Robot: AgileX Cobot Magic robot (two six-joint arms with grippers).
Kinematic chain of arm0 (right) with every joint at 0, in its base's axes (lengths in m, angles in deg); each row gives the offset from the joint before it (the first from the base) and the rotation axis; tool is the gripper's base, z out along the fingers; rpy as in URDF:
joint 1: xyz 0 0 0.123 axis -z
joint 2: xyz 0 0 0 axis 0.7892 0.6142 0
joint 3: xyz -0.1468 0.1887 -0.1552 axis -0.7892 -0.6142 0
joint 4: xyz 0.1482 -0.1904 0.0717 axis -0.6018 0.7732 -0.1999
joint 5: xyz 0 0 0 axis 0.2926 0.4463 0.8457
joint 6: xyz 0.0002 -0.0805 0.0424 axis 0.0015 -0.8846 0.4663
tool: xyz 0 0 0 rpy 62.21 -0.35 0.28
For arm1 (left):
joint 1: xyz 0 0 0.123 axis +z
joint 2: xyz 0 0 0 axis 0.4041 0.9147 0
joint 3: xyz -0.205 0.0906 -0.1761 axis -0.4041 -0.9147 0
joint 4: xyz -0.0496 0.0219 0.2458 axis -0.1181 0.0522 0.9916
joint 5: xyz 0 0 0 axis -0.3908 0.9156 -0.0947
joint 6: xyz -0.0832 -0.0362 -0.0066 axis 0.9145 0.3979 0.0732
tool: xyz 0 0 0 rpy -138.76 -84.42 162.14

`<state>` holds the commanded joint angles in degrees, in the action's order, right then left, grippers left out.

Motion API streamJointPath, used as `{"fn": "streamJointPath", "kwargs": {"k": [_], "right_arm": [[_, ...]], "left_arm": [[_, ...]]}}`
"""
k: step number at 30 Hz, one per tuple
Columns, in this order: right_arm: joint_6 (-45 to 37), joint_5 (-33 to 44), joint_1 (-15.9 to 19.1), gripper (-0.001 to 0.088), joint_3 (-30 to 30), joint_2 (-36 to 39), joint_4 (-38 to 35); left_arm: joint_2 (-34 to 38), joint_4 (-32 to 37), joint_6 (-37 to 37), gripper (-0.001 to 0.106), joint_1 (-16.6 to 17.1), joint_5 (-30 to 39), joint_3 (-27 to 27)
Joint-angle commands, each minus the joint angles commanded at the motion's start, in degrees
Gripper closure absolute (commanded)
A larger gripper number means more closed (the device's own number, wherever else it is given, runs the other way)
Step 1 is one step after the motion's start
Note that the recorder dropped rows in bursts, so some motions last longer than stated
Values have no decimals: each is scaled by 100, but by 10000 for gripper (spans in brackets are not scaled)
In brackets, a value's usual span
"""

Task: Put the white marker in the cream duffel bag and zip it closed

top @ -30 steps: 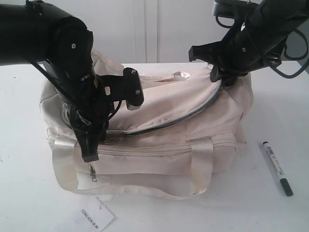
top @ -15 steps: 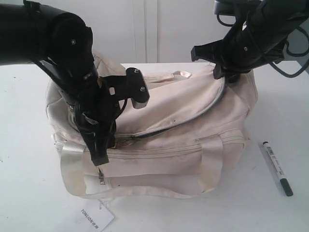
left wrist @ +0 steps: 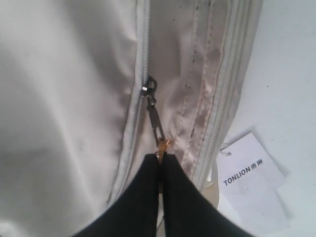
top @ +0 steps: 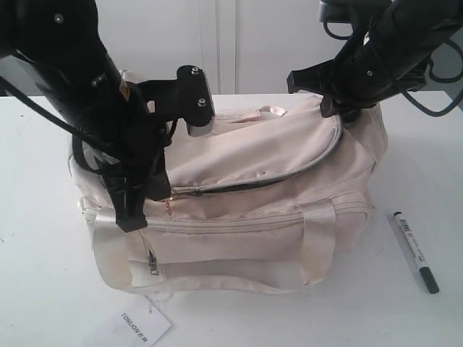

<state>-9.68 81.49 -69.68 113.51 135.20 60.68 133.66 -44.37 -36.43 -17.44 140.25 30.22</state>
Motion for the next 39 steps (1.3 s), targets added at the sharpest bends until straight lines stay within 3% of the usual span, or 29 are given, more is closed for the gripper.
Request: {"fn": "streamJointPath", "kwargs": {"k": [19, 30, 39], "right_arm": [[0, 13, 0, 868, 0, 0, 309], [0, 22, 0, 868, 0, 0, 522], [0, 97, 0, 868, 0, 0, 699]], "left_arm": [[-42, 1497, 20, 1053, 0, 722, 0], [-42, 2391, 405, 1053, 0, 1364, 0], [-42, 2408, 708, 1053, 0, 1444, 0]]}}
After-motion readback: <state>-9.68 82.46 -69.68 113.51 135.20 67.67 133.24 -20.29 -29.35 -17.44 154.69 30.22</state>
